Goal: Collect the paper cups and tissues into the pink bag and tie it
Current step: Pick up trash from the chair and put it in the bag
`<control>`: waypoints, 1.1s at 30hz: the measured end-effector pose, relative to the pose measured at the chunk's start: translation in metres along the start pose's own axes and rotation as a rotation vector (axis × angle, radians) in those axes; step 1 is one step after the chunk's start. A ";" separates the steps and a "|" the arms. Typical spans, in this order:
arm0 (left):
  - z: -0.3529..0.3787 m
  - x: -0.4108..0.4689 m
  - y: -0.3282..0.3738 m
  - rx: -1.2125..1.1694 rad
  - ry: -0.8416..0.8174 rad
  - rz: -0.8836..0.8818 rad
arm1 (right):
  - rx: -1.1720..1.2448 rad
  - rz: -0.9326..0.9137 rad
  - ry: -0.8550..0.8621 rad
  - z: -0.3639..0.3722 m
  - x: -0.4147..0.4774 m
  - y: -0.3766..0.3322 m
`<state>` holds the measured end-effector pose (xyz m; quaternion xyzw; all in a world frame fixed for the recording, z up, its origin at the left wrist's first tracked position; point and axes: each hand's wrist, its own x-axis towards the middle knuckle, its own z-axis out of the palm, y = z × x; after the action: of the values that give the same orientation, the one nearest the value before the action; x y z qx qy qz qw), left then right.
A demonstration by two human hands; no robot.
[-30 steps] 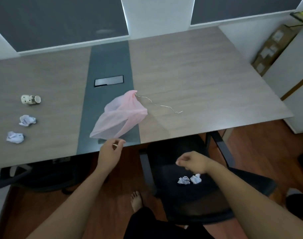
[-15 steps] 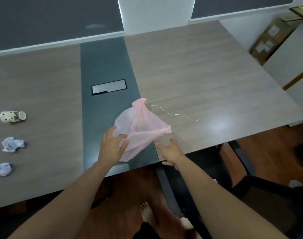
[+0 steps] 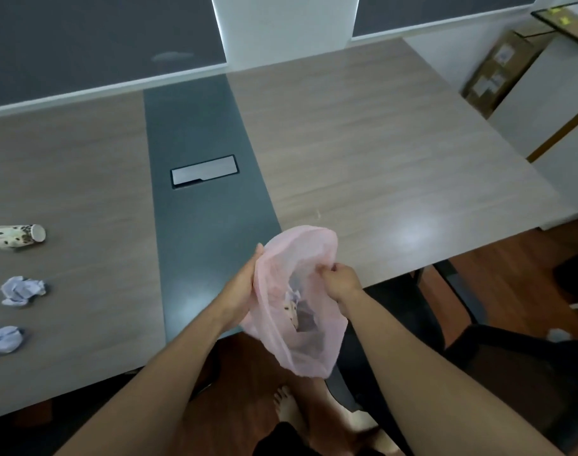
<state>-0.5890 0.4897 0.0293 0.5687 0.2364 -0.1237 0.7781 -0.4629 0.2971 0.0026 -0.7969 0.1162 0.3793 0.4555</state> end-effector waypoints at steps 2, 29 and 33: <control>0.004 -0.004 -0.008 -0.089 -0.116 -0.023 | 0.048 0.009 0.068 -0.014 -0.003 0.007; 0.116 0.079 -0.149 0.897 0.306 0.204 | 0.041 0.147 0.102 -0.173 0.067 0.187; 0.114 0.085 -0.162 1.373 -0.201 0.082 | 0.107 0.149 -0.015 -0.176 0.095 0.204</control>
<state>-0.5649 0.3367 -0.1203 0.9264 0.0096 -0.2677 0.2647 -0.4184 0.0557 -0.1426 -0.7577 0.1918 0.4114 0.4689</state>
